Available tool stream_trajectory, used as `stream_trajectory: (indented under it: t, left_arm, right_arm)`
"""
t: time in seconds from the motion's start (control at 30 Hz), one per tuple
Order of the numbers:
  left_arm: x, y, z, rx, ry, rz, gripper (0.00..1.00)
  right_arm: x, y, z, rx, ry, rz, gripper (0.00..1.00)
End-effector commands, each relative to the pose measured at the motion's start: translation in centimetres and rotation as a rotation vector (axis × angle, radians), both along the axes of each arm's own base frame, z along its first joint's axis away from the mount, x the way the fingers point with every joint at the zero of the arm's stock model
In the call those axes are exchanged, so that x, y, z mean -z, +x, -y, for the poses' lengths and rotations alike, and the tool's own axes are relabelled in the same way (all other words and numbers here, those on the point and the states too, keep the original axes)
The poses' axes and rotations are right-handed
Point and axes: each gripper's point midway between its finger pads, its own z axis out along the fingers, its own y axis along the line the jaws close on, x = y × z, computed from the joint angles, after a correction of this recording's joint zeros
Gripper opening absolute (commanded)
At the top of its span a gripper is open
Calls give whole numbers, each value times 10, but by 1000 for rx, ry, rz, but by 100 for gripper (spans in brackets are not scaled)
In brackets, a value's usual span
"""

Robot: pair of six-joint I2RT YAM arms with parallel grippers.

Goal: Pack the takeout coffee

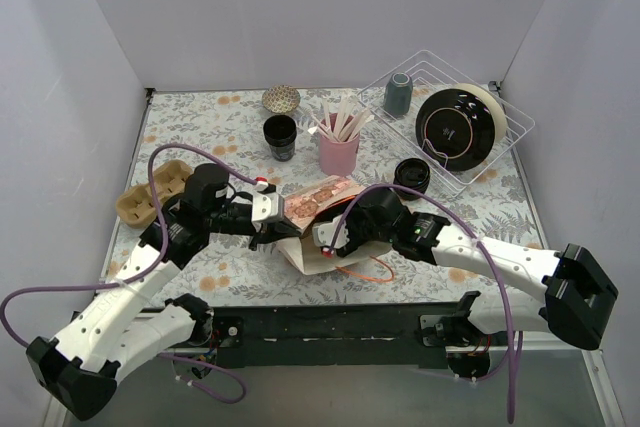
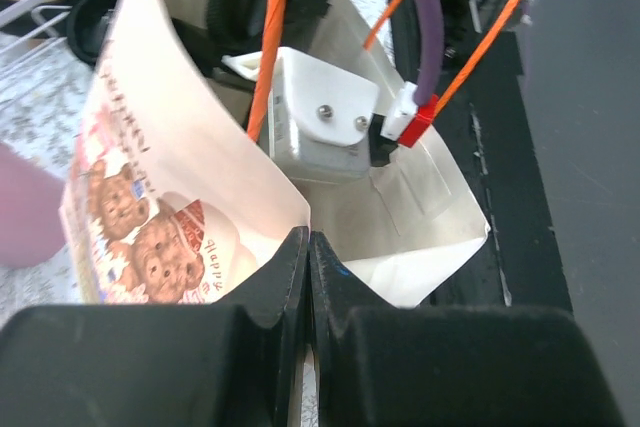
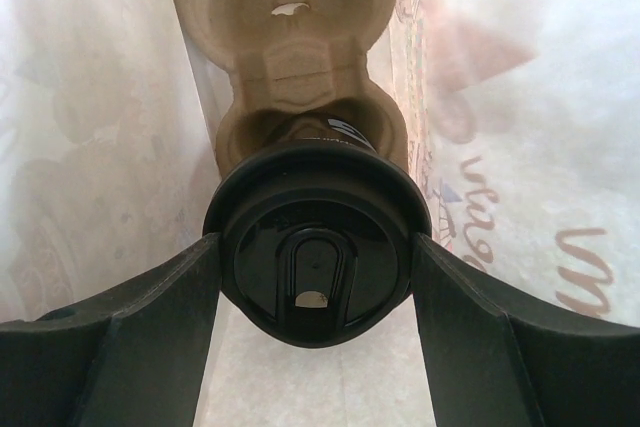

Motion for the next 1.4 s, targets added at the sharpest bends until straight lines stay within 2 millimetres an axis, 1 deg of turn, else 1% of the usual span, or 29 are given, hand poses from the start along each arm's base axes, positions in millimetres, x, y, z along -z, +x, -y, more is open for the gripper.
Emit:
stream_trajectory:
  t: [0.0,0.03,0.17,0.27,0.3,0.33,0.4,0.5,0.53,0.67,0.7,0.8,0.93,1.0,1.03,1.07,1.1,1.2,1.23,1.3,1.37]
  left_arm:
    - [-12,7,-6,-75,-21,6,0]
    - [-15,3,-6,-54,-25,3,0]
    - [-12,-3,-6,-11,-32,-10,0]
    - [-10,-6,-6,10,-49,-21,0]
    - [-11,-6,-6,19,-60,-18,0]
    - [-10,-7,-5,24,-65,-25,0]
    - [-10,-10,-5,44,-74,-32,0]
    - [-14,-10,-3,55,-84,-29,0]
    - [-14,-10,-3,54,-84,-32,0]
    - [-14,-12,-2,71,-85,-43,0]
    - [-15,-12,-2,73,-87,-45,0]
    - [-15,-14,-1,86,-93,-58,0]
    - [-14,-15,0,93,-95,-71,0]
    - [-14,-16,0,97,-97,-79,0]
    - [-14,-16,0,98,-98,-80,0]
    - [-16,-17,0,105,-102,-82,0]
    - [-16,-18,1,110,-103,-88,0]
    - [-18,-17,2,119,-106,-93,0]
    - [-19,-17,3,120,-107,-94,0]
    - [-22,-17,3,127,-113,-90,0]
    - [-23,-16,4,131,-114,-91,0]
  right_arm:
    - [-13,2,-7,-41,29,53,1]
    - [-14,3,-7,-43,24,60,1]
    - [-16,8,-11,-65,0,97,1]
    - [-12,11,-13,-94,-27,131,1]
    - [-7,10,-14,-108,-43,133,1]
    - [-9,12,-17,-117,-30,152,1]
    - [-8,15,-21,-131,-32,172,1]
    - [-8,17,-23,-135,-28,198,1]
    - [-13,17,-26,-141,-8,214,1]
    - [-21,12,-30,-192,12,248,1]
    - [-30,12,-32,-196,37,260,1]
    - [-47,7,-37,-231,64,272,1]
    - [-31,-4,-33,-278,24,223,1]
    - [-21,-10,-30,-302,-1,202,1]
    - [-11,-13,-27,-317,-19,200,1]
    - [-6,-14,-28,-329,-30,202,1]
    - [-6,-11,-29,-329,-24,218,1]
    - [3,-4,-31,-316,-47,224,1]
    - [-1,-2,-35,-316,-42,224,1]
    - [2,-2,-38,-316,-43,212,1]
    - [-2,2,-41,-311,-37,220,1]
